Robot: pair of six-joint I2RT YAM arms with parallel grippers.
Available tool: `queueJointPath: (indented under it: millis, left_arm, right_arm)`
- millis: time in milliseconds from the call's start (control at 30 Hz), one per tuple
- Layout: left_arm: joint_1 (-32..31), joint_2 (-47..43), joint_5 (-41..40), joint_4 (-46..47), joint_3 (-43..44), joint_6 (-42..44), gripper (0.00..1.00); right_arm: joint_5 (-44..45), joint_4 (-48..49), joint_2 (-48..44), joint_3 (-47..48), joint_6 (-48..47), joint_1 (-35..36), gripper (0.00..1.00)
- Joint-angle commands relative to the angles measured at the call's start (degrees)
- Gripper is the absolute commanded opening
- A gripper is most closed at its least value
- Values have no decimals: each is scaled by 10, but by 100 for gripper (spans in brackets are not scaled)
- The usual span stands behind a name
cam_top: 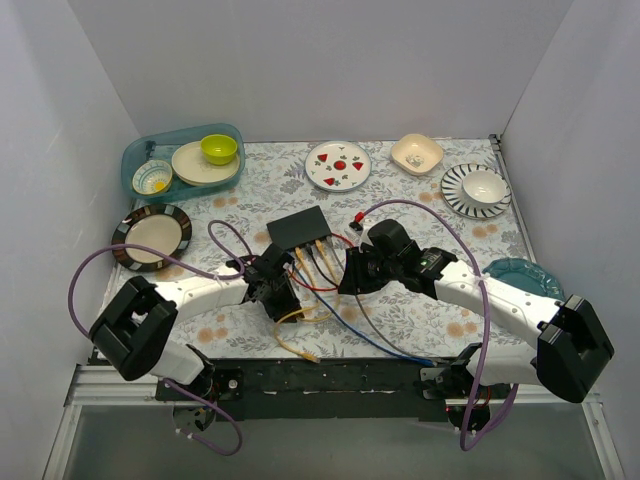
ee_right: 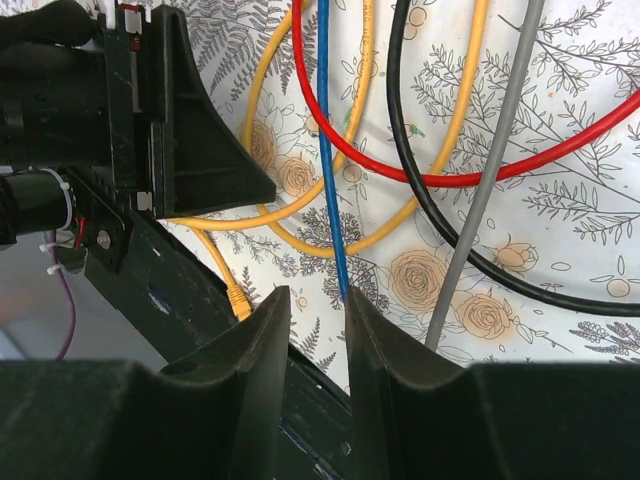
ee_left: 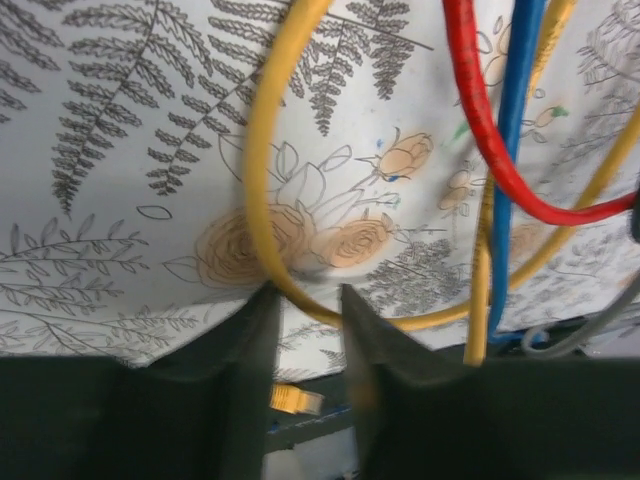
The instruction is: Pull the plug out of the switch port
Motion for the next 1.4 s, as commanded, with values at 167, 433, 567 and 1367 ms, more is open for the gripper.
queueJointPath:
  millis: [167, 433, 567, 1367]
  left_arm:
    - [-16, -46, -33, -106, -3, 4, 0]
    - [-16, -109, -26, -220, 36, -13, 0]
    - [-16, -139, -44, -280, 49, -78, 0]
    - [19, -136, -175, -447, 106, -119, 61]
  right_arm:
    - [16, 4, -14, -9, -5, 1, 36]
    - [13, 20, -12, -14, -4, 1, 36]
    - [10, 31, -1, -12, -1, 1, 35]
    - [-8, 63, 73, 63, 1, 1, 34]
